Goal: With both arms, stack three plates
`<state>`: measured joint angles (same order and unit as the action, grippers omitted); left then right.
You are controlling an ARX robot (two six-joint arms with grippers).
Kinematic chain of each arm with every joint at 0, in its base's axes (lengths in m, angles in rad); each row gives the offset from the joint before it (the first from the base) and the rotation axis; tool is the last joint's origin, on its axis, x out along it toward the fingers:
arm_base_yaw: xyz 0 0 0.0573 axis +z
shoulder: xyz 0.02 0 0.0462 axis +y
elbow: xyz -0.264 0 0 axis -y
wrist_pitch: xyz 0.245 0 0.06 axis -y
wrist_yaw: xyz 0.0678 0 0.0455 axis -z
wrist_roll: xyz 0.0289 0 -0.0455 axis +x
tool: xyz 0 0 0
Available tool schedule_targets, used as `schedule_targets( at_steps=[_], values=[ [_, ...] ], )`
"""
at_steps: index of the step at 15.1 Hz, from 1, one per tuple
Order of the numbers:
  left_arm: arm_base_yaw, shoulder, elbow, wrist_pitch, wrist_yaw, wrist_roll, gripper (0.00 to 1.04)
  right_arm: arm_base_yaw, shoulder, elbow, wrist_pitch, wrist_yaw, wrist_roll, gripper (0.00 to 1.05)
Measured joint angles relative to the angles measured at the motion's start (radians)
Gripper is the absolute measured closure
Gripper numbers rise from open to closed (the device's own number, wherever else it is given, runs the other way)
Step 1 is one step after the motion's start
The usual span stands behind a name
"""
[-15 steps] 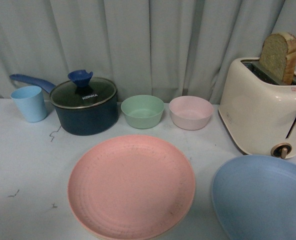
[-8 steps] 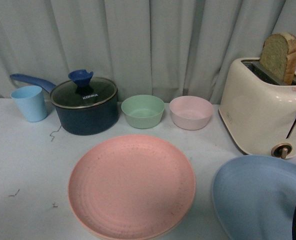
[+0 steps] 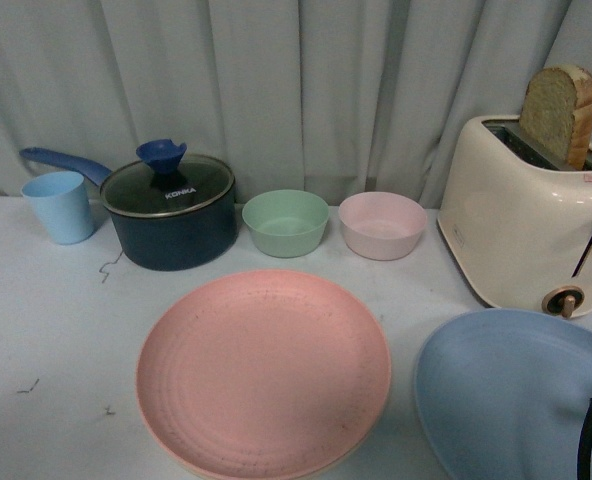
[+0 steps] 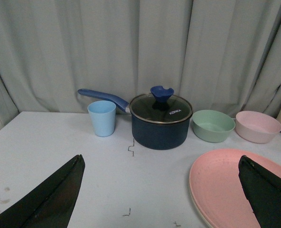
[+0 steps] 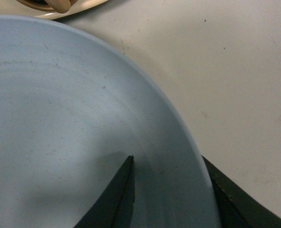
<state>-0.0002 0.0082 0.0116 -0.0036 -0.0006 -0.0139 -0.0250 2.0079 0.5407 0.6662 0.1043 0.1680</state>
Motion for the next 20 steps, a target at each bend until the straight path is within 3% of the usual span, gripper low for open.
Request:
schedule_targets(
  at_steps=[3, 5, 10, 13, 16, 20],
  values=[
    [0.0, 0.0, 0.0, 0.0, 0.0, 0.0, 0.07, -0.011, -0.004, -0.034, 0.068, -0.027, 0.0, 0.91],
    [0.0, 0.0, 0.0, 0.0, 0.0, 0.0, 0.07, -0.032, -0.029, -0.068, 0.1, -0.074, 0.0, 1.0],
    [0.0, 0.0, 0.0, 0.0, 0.0, 0.0, 0.07, -0.13, -0.174, -0.21, 0.126, -0.147, -0.025, 1.01],
    [0.0, 0.0, 0.0, 0.0, 0.0, 0.0, 0.07, -0.142, -0.372, -0.274, -0.004, -0.189, -0.045, 1.02],
    [0.0, 0.0, 0.0, 0.0, 0.0, 0.0, 0.07, -0.013, -0.613, -0.26, -0.138, -0.195, -0.024, 1.02],
    [0.0, 0.0, 0.0, 0.0, 0.0, 0.0, 0.07, 0.172, -0.548, -0.085, -0.144, -0.129, 0.111, 1.02]
  ],
)
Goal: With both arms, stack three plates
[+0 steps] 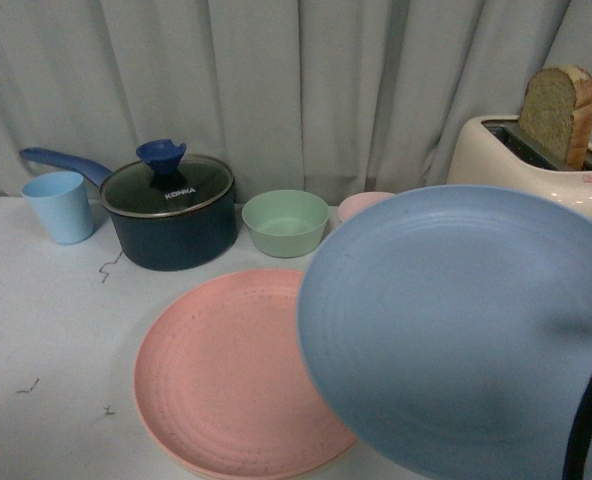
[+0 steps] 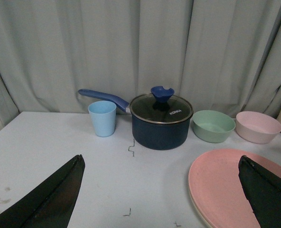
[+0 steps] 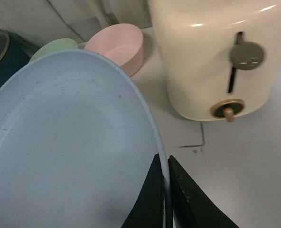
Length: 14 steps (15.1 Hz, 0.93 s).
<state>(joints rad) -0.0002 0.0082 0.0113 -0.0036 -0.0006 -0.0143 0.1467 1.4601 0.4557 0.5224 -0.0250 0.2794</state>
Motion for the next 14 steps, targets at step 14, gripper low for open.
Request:
schedule_targets(
  at_steps=[14],
  values=[
    [0.0, 0.0, 0.0, 0.0, 0.0, 0.0, 0.07, 0.294, 0.51, 0.412, -0.113, 0.1, 0.24, 1.02]
  ],
)
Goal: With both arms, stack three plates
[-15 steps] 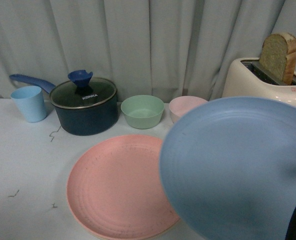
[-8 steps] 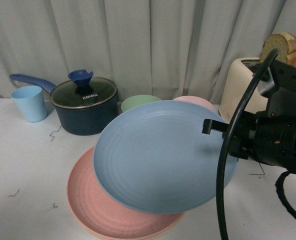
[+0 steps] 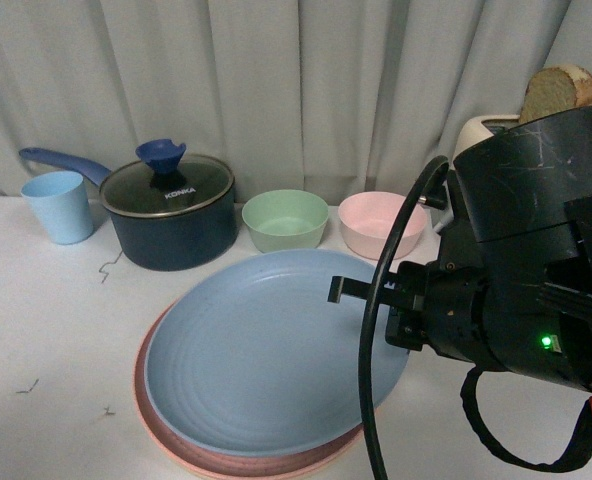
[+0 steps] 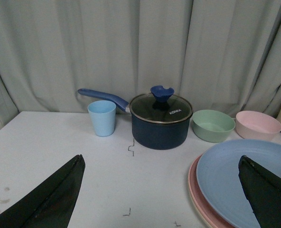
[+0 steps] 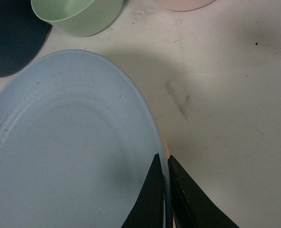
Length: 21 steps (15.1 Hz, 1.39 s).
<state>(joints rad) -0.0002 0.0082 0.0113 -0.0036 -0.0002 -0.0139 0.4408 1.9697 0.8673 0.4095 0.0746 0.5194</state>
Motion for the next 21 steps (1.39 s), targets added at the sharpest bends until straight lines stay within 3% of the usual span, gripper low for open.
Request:
schedule_targets(
  at_steps=[5, 7, 13, 14, 16, 17, 18, 19, 21],
  values=[
    [0.0, 0.0, 0.0, 0.0, 0.0, 0.0, 0.07, 0.018, 0.037, 0.049, -0.039, 0.011, 0.016, 1.02],
    [0.0, 0.0, 0.0, 0.0, 0.0, 0.0, 0.07, 0.018, 0.047, 0.054, -0.065, 0.01, 0.024, 0.84],
    [0.0, 0.0, 0.0, 0.0, 0.0, 0.0, 0.07, -0.028, -0.134, -0.003, -0.084, -0.064, 0.031, 0.11],
    [0.0, 0.0, 0.0, 0.0, 0.0, 0.0, 0.07, -0.046, -0.194, -0.016, -0.077, -0.068, 0.031, 0.04],
    [0.0, 0.0, 0.0, 0.0, 0.0, 0.0, 0.07, -0.085, -0.343, -0.053, -0.08, -0.078, 0.034, 0.06],
    [0.0, 0.0, 0.0, 0.0, 0.0, 0.0, 0.07, -0.093, -0.435, -0.095, -0.005, -0.053, 0.013, 0.09],
    [0.0, 0.0, 0.0, 0.0, 0.001, 0.0, 0.07, -0.096, -0.529, -0.207, 0.229, 0.113, -0.123, 0.21],
    [0.0, 0.0, 0.0, 0.0, 0.0, 0.0, 0.07, -0.129, -0.666, -0.328, 0.293, 0.185, -0.275, 0.34],
    [0.0, 0.0, 0.0, 0.001, 0.0, 0.0, 0.07, -0.22, -0.889, -0.489, 0.32, 0.168, -0.452, 0.61]
  ],
)
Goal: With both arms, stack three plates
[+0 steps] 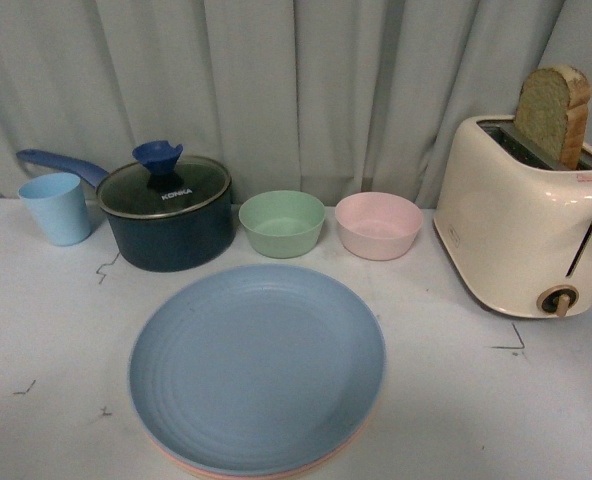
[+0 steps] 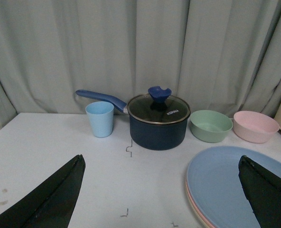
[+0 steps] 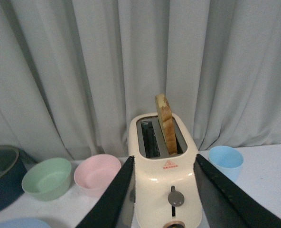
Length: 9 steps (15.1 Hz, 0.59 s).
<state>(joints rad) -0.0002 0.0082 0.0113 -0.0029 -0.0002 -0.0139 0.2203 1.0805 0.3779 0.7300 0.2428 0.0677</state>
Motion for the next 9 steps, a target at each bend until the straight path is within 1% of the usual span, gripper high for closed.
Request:
schedule_targets(
  at_steps=[1, 3, 4, 8, 9],
  values=[
    [0.0, 0.0, 0.0, -0.001, 0.0, 0.0, 0.07, -0.013, -0.035, -0.045, 0.001, -0.027, -0.026, 0.72],
    [0.0, 0.0, 0.0, -0.001, -0.001, 0.0, 0.07, -0.053, -0.102, -0.138, -0.011, -0.077, -0.051, 0.98],
    [0.0, 0.0, 0.0, -0.001, -0.001, 0.0, 0.07, -0.074, -0.15, -0.169, -0.013, -0.093, -0.061, 1.03],
    [0.0, 0.0, 0.0, -0.001, 0.0, 0.0, 0.07, -0.126, -0.303, -0.264, -0.08, -0.15, -0.061, 1.03],
    [0.0, 0.0, 0.0, -0.001, 0.0, 0.0, 0.07, -0.167, -0.348, -0.279, -0.105, -0.207, -0.062, 1.03]
  ],
)
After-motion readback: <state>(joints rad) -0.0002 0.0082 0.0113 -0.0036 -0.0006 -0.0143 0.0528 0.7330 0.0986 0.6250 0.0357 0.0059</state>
